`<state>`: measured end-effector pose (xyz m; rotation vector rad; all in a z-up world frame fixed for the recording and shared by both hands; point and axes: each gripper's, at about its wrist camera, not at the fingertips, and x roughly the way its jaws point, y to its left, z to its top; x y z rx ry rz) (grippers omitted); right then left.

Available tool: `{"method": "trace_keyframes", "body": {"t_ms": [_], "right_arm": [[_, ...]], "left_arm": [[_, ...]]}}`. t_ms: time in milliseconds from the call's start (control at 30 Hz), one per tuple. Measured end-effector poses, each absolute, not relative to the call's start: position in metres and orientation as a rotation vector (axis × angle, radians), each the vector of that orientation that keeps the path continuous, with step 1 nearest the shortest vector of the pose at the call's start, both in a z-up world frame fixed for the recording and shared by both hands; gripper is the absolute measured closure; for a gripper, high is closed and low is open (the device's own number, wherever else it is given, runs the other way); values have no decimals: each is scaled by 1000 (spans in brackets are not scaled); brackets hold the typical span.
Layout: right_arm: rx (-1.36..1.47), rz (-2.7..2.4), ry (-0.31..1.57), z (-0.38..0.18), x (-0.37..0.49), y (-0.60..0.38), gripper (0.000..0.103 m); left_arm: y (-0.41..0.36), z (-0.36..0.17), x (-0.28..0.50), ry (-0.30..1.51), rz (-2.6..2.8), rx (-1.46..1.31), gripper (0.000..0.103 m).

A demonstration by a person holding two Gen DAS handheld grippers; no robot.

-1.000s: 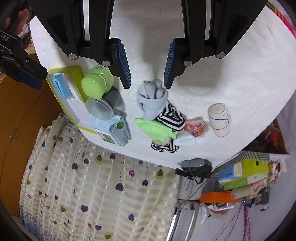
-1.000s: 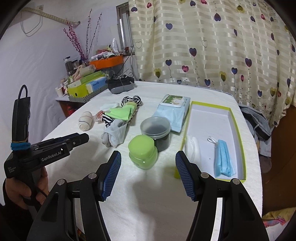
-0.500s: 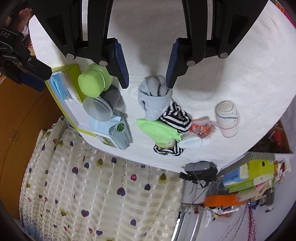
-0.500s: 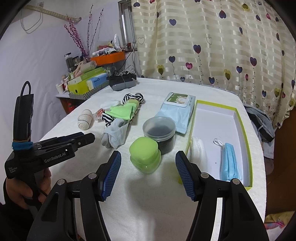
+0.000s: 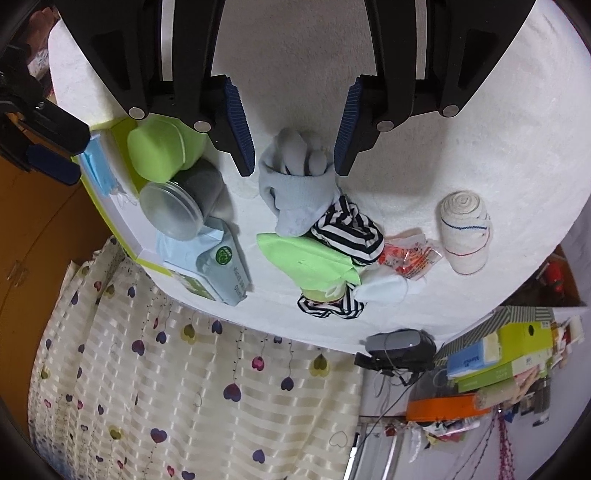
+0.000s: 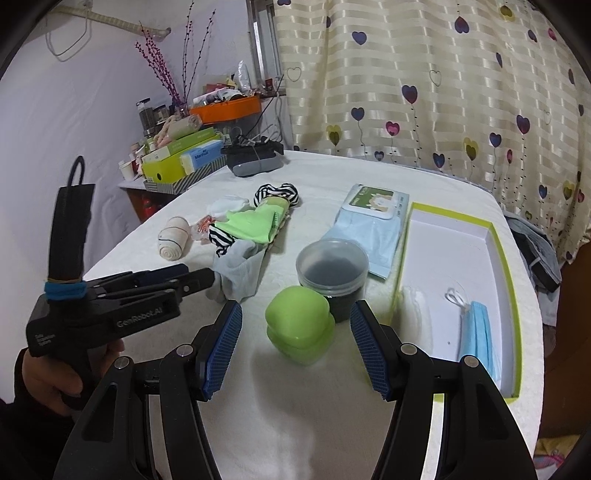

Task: Organize soft objects
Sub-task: 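Grasp the grey sock with the left tool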

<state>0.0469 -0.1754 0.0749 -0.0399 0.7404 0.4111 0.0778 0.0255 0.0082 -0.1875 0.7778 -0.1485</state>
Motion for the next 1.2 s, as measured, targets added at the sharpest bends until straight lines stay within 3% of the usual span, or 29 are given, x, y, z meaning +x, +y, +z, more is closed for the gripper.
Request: {"method": "trace_keyframes", "body": {"t_ms": [467,567,667,1200], "right_arm": [[-41,412,760,71,57,-172,41],[-42,412,762,71,58,-172,41],[-39,413,759,71,58,-172,41],[-70,451,735,79,60,-145,41]], "left_arm": [[9,-5,106,795,-155,-165,60],[11,-7,106,799,-145,-166,78],[19,-5,102,796,-157,-192,85],[60,9,51,750,-154,-252,87]]}}
